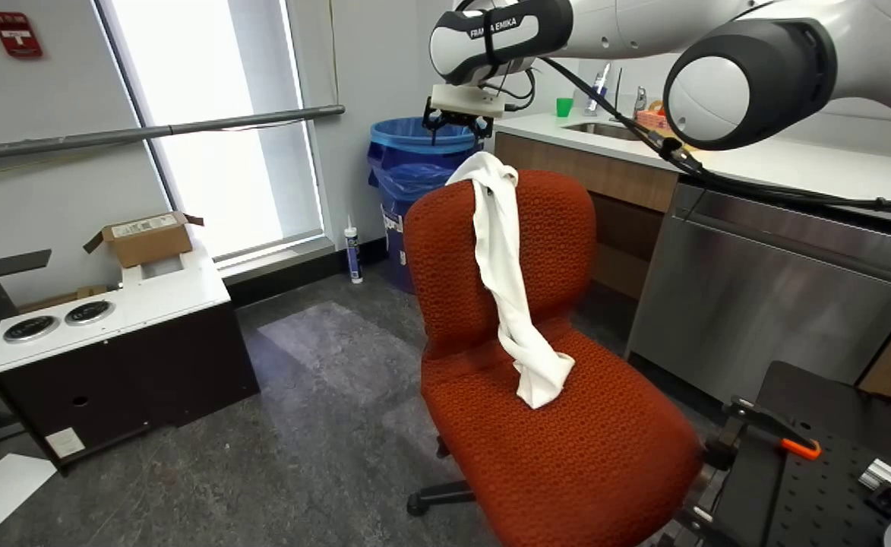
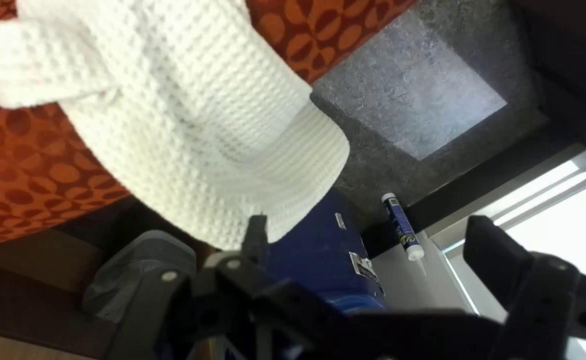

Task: Move the white towel to the backrest of the chair

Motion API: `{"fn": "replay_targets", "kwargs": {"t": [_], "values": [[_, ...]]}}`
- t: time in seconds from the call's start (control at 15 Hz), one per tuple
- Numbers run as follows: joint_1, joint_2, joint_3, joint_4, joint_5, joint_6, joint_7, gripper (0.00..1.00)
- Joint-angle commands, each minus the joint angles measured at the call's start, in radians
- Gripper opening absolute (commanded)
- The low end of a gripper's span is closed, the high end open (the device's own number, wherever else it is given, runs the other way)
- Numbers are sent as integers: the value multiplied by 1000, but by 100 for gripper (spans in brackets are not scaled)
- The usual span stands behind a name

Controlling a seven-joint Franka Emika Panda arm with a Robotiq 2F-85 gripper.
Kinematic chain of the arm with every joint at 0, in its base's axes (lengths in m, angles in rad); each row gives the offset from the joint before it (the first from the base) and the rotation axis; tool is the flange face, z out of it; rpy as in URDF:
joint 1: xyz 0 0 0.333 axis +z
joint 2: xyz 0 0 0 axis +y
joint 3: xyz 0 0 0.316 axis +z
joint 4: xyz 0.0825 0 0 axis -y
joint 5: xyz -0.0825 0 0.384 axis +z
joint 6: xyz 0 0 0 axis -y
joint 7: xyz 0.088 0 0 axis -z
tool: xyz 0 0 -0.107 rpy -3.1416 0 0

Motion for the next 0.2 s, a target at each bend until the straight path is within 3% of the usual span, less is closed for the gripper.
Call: {"fn": "replay_targets", "kwargs": {"t": [0.0, 0.13], "values": [[1, 0, 0, 0, 0, 0, 0, 100], [2, 0, 0, 0, 0, 0, 0, 100]]}}
